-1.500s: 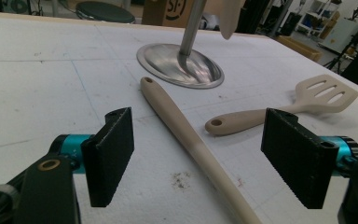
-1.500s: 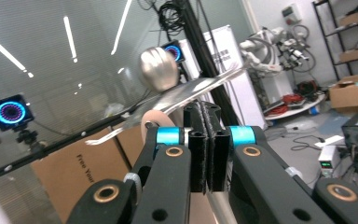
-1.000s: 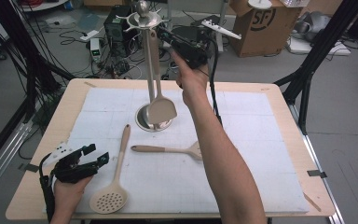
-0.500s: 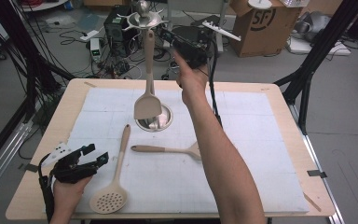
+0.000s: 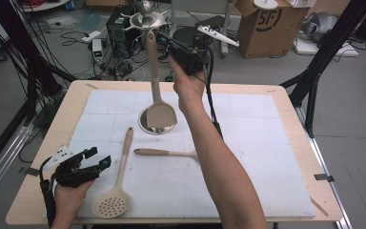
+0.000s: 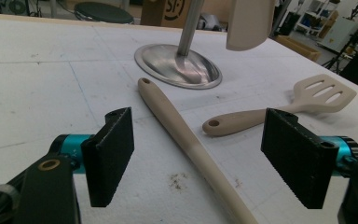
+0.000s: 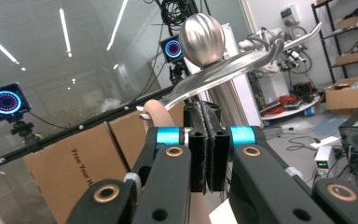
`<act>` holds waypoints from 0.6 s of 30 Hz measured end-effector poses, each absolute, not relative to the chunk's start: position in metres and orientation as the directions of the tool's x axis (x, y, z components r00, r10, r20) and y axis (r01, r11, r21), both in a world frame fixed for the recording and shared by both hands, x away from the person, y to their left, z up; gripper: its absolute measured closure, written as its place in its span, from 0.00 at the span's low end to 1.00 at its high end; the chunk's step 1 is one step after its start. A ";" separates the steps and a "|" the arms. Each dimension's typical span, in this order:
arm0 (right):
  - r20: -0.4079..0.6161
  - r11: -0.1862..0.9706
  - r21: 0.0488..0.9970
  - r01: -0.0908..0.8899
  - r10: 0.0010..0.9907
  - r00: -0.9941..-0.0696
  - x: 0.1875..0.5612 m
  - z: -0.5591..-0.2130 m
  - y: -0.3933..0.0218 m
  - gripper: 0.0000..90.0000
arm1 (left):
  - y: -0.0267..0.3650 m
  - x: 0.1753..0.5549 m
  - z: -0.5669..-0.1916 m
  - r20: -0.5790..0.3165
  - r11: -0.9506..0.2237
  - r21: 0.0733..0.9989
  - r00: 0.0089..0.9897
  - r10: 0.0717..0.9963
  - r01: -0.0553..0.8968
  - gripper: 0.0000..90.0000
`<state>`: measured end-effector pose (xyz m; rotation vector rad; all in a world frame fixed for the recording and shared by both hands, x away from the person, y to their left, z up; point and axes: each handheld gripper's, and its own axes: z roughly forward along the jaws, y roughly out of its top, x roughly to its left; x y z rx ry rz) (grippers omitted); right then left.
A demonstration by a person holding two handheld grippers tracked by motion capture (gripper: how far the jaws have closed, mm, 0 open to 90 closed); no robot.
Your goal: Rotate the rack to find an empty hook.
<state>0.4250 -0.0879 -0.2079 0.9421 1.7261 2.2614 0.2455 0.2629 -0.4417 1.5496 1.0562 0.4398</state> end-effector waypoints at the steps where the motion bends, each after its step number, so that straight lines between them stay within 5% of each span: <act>1: 0.388 -0.329 0.911 0.250 0.470 -0.793 0.424 -0.208 -0.087 0.99 | 0.263 0.246 -0.442 -0.266 0.057 0.923 0.525 0.809 0.381 0.29; 18: 0.374 -0.307 0.920 0.245 0.497 -0.783 0.422 -0.208 -0.081 0.99 | 0.260 0.247 -0.443 -0.265 0.049 0.922 0.530 0.806 0.385 0.29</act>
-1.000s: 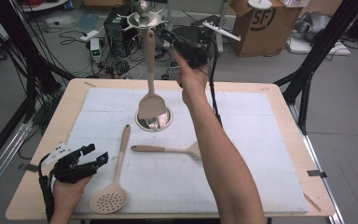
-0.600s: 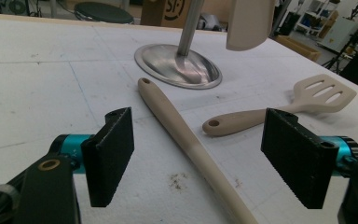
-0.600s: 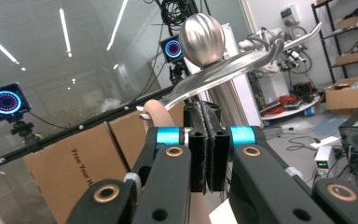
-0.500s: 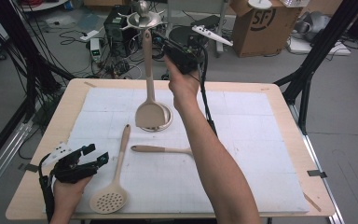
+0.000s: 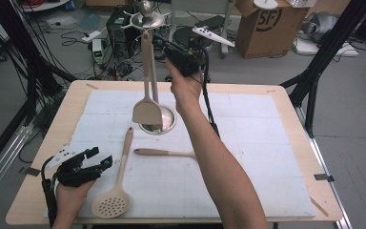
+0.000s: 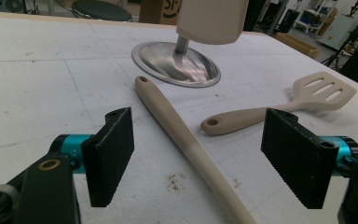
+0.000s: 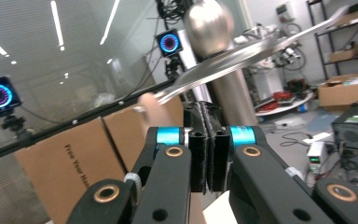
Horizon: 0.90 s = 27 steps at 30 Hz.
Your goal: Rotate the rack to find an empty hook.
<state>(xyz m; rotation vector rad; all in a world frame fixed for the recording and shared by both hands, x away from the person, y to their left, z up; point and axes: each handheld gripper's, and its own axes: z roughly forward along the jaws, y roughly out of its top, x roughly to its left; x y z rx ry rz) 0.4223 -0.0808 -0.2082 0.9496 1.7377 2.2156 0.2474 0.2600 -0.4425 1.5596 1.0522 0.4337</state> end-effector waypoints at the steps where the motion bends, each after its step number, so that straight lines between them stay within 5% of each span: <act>1: 0.375 -0.312 0.919 0.241 0.503 -0.779 0.425 -0.208 -0.084 0.99 | 0.260 0.247 -0.442 -0.262 0.047 0.922 0.531 0.806 0.383 0.29; 12: 0.456 -0.401 0.874 0.273 0.485 -0.746 0.450 -0.209 -0.119 0.99 | 0.262 0.248 -0.443 -0.267 0.053 0.921 0.526 0.807 0.387 0.29; 27: 0.374 -0.347 0.912 0.220 0.483 -0.792 0.449 -0.198 -0.112 0.99 | 0.263 0.247 -0.443 -0.269 0.058 0.921 0.522 0.809 0.385 0.29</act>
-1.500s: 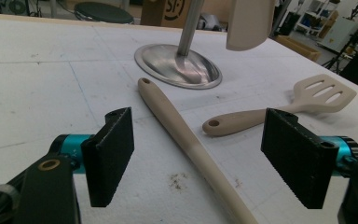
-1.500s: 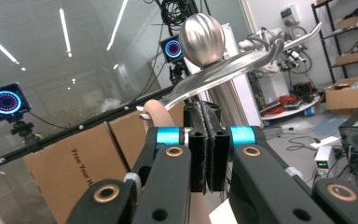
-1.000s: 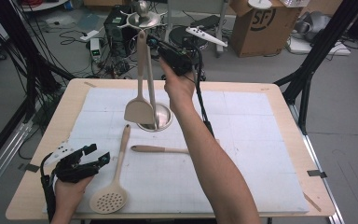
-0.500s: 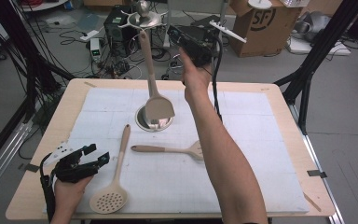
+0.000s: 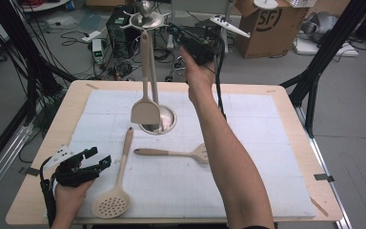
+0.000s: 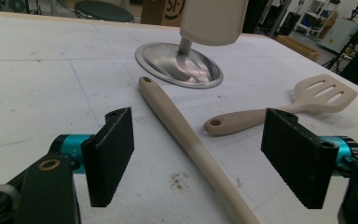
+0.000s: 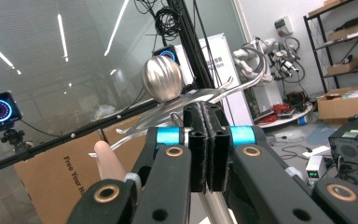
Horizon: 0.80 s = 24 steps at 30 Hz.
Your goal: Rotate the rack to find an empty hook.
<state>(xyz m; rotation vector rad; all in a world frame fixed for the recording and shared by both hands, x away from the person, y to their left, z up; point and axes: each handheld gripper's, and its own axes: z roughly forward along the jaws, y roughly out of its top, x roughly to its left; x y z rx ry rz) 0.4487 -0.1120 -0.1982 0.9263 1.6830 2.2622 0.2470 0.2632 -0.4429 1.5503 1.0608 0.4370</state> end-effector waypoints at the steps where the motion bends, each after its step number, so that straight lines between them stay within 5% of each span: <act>1: 0.379 -0.349 0.910 0.223 0.481 -0.791 0.448 -0.198 -0.112 0.99 | 0.263 0.247 -0.443 -0.267 0.055 0.922 0.525 0.808 0.384 0.29; 24: 0.308 -0.284 0.941 0.183 0.494 -0.813 0.438 -0.194 -0.113 0.99 | 0.260 0.248 -0.443 -0.263 0.045 0.920 0.528 0.808 0.390 0.29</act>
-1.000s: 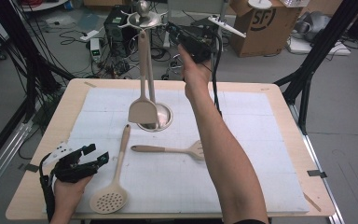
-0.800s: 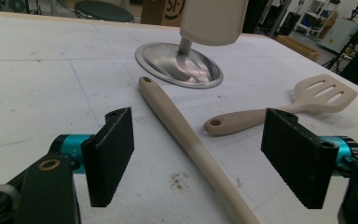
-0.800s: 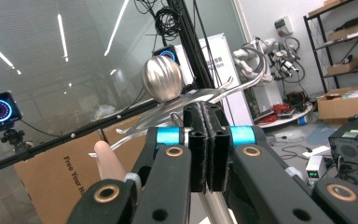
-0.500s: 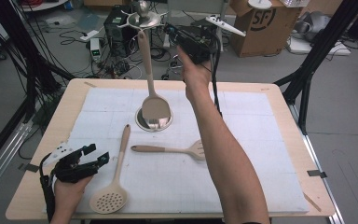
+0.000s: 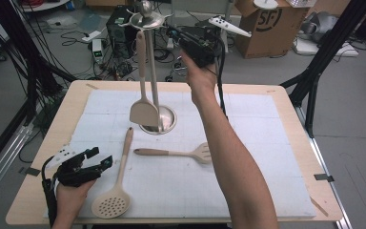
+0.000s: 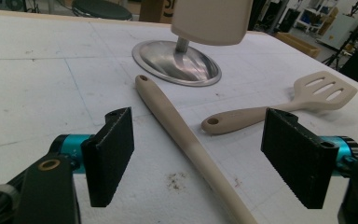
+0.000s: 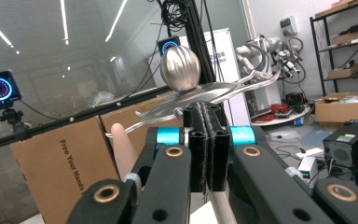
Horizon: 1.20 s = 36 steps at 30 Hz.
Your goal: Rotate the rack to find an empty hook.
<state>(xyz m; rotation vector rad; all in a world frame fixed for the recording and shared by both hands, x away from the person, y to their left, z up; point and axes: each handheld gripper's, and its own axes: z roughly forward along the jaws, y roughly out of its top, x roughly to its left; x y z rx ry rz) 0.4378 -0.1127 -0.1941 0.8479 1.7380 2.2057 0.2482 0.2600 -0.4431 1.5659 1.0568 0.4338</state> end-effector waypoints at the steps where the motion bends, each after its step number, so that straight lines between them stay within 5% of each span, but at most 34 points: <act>1: 0.311 -0.284 0.940 0.188 0.492 -0.813 0.438 -0.194 -0.113 0.99 | 0.260 0.248 -0.443 -0.264 0.046 0.919 0.527 0.808 0.391 0.29; 36: 0.318 -0.310 0.933 0.180 0.483 -0.816 0.418 -0.195 -0.079 0.99 | 0.260 0.248 -0.443 -0.271 0.054 0.920 0.529 0.804 0.389 0.29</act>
